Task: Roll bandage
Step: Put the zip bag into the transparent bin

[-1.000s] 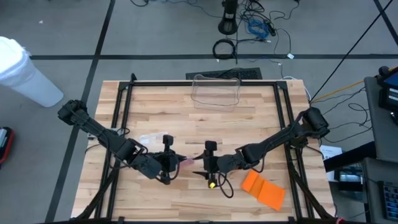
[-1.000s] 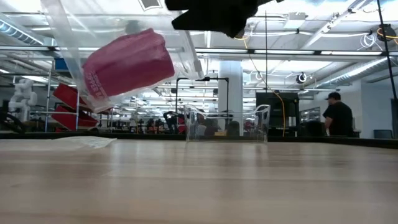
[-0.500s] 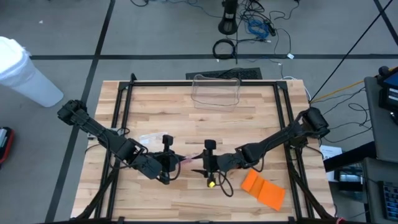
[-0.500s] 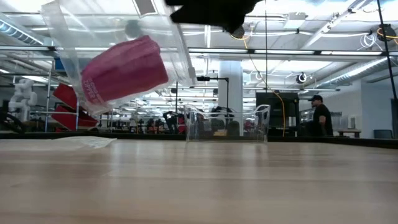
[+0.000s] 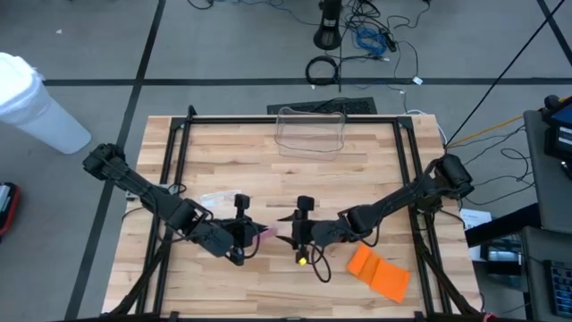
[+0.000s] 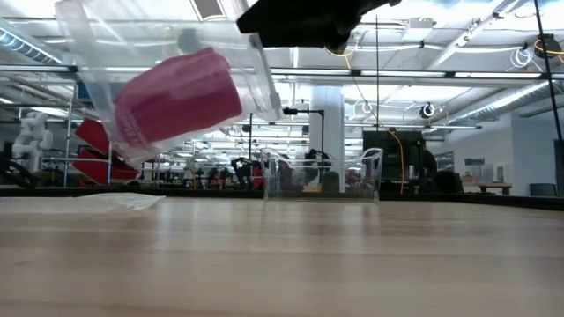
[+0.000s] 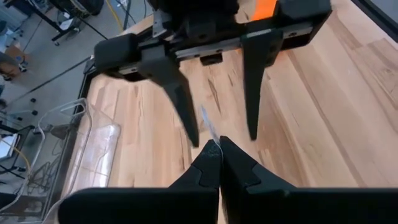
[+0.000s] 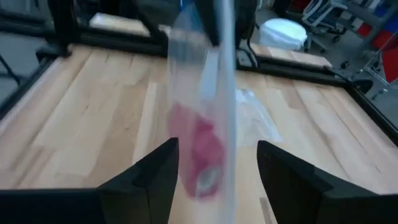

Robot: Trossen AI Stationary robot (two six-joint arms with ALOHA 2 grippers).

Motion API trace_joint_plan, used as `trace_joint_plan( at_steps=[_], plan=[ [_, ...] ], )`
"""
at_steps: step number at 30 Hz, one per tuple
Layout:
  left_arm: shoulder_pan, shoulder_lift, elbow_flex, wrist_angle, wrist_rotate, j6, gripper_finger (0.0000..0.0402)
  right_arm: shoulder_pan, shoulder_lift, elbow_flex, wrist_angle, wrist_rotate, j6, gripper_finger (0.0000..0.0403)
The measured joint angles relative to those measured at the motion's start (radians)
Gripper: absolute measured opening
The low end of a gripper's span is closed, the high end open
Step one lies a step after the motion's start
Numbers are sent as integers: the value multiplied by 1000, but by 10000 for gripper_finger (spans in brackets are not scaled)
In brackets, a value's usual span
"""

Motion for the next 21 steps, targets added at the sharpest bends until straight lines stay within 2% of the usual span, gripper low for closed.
trace_joint_plan(
  at_steps=[4, 7, 9, 12, 14, 18, 21],
  plan=[
    [19, 7, 0, 2, 21, -1, 0, -28, 7, 0, 39, -23, -5, 199],
    [31, 12, 0, 0, 22, -22, 0, -46, 7, 0, 41, -64, 14, 173],
    [40, 12, 0, 2, 22, -26, 0, -53, 7, 0, 47, -96, 15, 133],
    [50, 11, 0, 7, 20, -27, 0, -57, 7, 0, 42, -126, 0, 46],
    [55, 12, 0, 14, 19, -27, 0, -57, 7, 0, 38, -125, -37, 13],
    [65, 12, -13, 32, 16, -47, 4, -57, 7, 0, 22, -124, -57, 2],
    [88, 12, -33, 11, 16, -89, 27, -65, 4, 1, -24, -117, -92, 1]
  ],
)
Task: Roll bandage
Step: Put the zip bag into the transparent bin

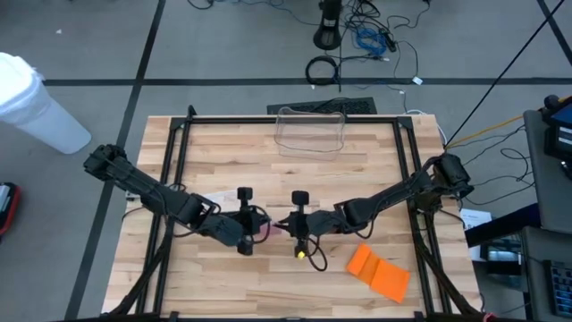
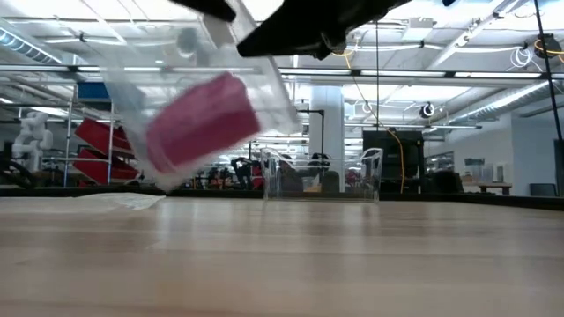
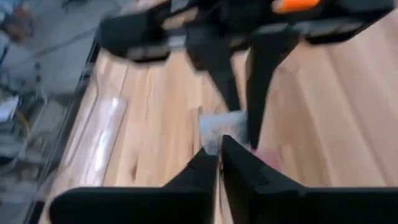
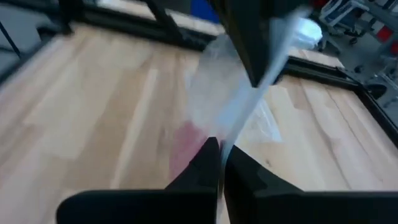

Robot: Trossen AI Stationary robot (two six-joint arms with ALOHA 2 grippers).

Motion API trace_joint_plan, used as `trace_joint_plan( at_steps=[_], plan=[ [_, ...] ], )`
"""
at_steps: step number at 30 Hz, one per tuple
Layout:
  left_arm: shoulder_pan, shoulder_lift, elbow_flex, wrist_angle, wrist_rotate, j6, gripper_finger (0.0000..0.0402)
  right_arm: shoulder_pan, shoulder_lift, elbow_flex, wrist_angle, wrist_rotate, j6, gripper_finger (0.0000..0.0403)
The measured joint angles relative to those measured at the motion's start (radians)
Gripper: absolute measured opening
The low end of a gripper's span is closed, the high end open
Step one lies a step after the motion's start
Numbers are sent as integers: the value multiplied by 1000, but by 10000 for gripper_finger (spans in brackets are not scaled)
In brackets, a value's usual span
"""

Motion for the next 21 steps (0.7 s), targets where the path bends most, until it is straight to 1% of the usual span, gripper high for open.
trace_joint_plan(
  at_steps=[3, 5, 8, 11, 13, 16, 21],
  plan=[
    [31, -1, -9, -45, -10, -34, 65, -20, 0, 56, -168, 21, -10, 0],
    [52, -3, -12, -74, -39, -41, 94, -35, 0, 117, -336, 67, -13, 0],
    [79, -5, -12, -138, -111, -42, 133, -59, -1, 213, -587, 159, -19, 0],
    [106, -6, -12, -201, -160, -94, 160, -94, -2, 311, -806, 224, -50, 0],
    [117, -10, -24, -197, -163, -131, 168, -133, -3, 359, -906, 231, -80, 0],
    [117, -47, -77, -138, -163, -127, 170, -203, -3, 425, -1039, 231, -116, 0],
    [108, -149, -219, -30, -147, -120, 170, -326, -3, 516, -1166, 227, -182, 0]
  ],
)
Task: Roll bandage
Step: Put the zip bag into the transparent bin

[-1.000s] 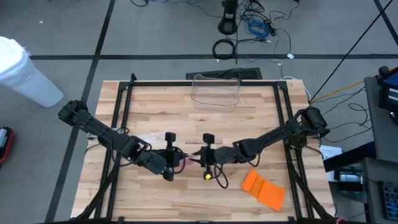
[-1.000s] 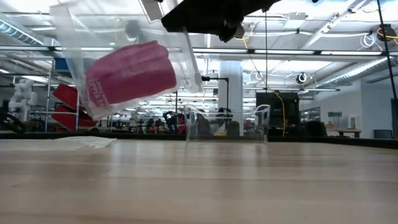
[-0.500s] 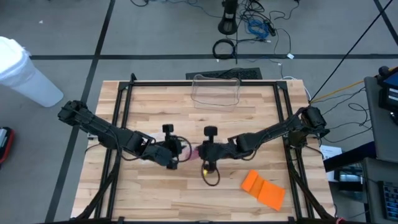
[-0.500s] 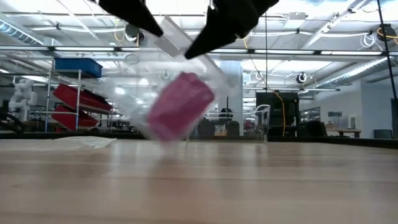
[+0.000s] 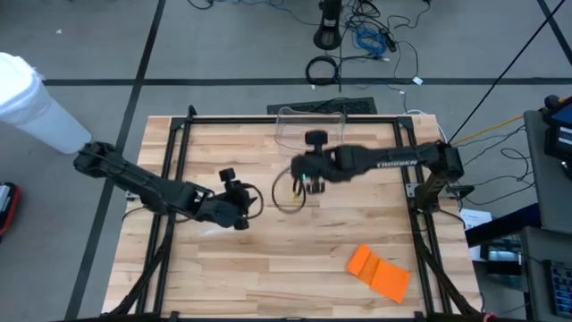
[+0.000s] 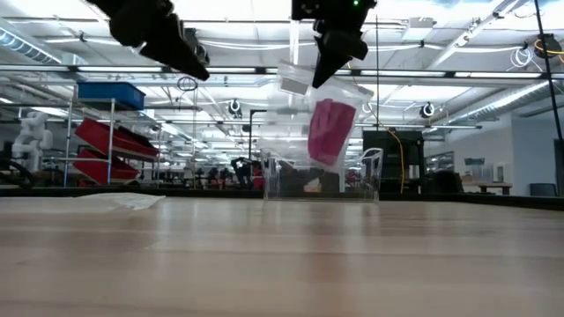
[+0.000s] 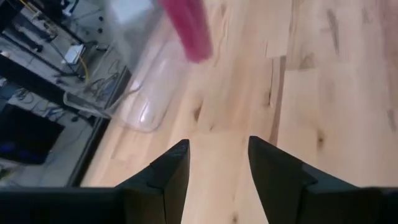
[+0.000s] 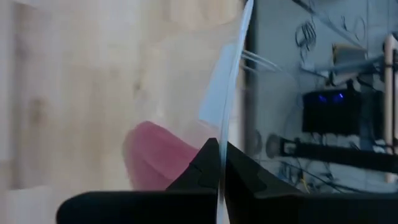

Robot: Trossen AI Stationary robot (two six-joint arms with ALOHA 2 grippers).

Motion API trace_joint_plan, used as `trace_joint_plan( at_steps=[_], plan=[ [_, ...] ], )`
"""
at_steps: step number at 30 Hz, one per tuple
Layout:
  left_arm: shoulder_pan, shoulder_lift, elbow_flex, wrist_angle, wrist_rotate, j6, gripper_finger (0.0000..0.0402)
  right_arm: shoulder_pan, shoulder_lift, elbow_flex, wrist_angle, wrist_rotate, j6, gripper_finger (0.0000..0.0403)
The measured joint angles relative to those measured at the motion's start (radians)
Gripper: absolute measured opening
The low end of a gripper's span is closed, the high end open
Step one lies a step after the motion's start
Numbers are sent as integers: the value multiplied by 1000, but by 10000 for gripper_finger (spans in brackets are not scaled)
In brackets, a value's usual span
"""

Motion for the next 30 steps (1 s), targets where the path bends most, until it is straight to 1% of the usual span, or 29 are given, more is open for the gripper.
trace_joint_plan(
  at_steps=[3, 7, 8, 10, 13, 16, 18, 21, 23, 30],
  plan=[
    [0, -77, -112, 87, 27, 0, 170, -72, 0, 55, -18, -15, -71, 0],
    [0, -157, -250, 249, 76, 8, 170, -173, 0, 113, -14, -128, -191, 0],
    [0, -170, -275, 281, 88, 21, 170, -198, 0, 123, -10, -147, -227, 0],
    [0, -185, -310, 335, 112, 34, 170, -245, 0, 133, -8, -153, -306, 0],
    [0, -191, -322, 345, 118, 38, 170, -313, 0, 133, 10, -154, -423, 0],
    [0, -181, -322, 346, 118, 53, 171, -373, 7, 135, 17, -156, -494, 0],
    [3, -167, -322, 356, 119, 56, 171, -411, 14, 135, 16, -182, -518, 0],
    [3, -142, -322, 356, 119, 60, 171, -461, 28, 135, 29, -273, -544, 0],
    [6, -120, -322, 369, 118, 63, 171, -483, 47, 135, 40, -301, -558, 0],
    [40, -37, -322, 394, 117, 88, 171, -527, 143, 135, 36, -312, -606, 0]
  ],
)
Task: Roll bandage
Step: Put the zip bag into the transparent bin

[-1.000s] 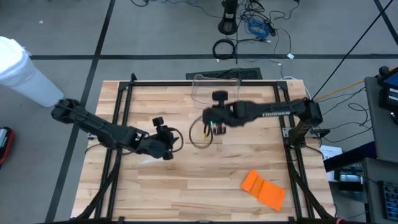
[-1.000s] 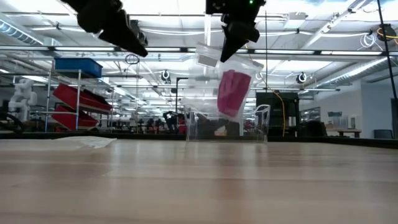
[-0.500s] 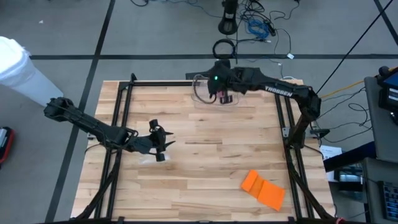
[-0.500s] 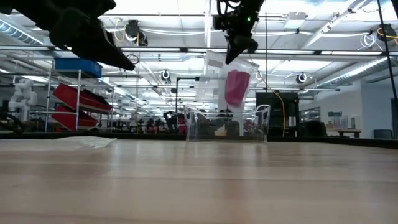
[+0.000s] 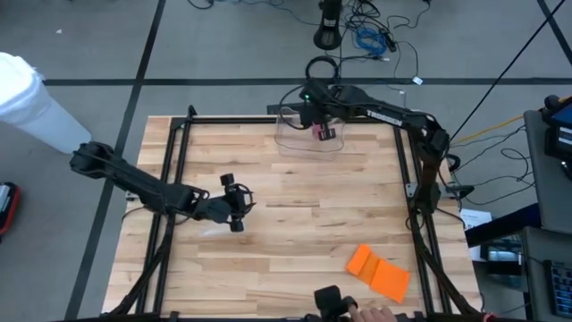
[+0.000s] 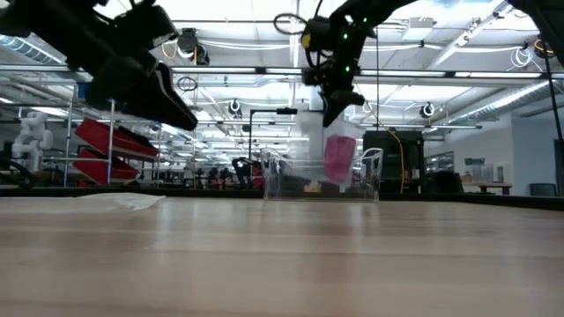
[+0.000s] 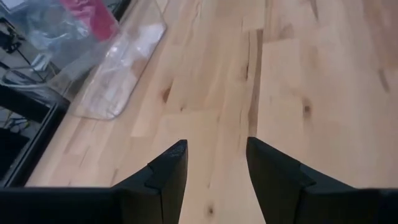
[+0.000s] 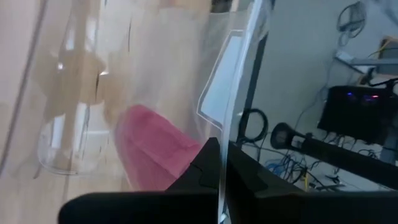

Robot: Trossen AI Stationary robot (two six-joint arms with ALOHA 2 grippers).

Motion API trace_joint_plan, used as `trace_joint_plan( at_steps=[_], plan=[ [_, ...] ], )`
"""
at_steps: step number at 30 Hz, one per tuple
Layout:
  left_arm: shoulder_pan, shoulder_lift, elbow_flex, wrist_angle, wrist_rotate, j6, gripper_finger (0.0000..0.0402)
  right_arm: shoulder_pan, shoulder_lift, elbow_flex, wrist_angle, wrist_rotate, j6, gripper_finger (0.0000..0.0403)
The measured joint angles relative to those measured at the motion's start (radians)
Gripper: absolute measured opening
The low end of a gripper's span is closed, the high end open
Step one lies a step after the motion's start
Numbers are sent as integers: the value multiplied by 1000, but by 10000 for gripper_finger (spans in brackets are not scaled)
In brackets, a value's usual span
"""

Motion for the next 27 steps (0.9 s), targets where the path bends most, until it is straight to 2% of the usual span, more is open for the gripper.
trace_joint_plan(
  at_steps=[10, 17, 22, 27],
  plan=[
    [44, 96, 0, 22, -3, -59, 171, -45, 130, 0, 12, 5, -115, 0],
    [50, 102, 0, 20, -3, -59, 171, -69, 157, -1, 115, 7, -116, 4],
    [50, 102, 0, 20, -3, -59, 171, -70, 157, 14, 150, 49, -10, 30],
    [50, 102, 0, 21, -5, -61, 170, -69, 157, 52, 102, 47, 30, 81]
  ],
)
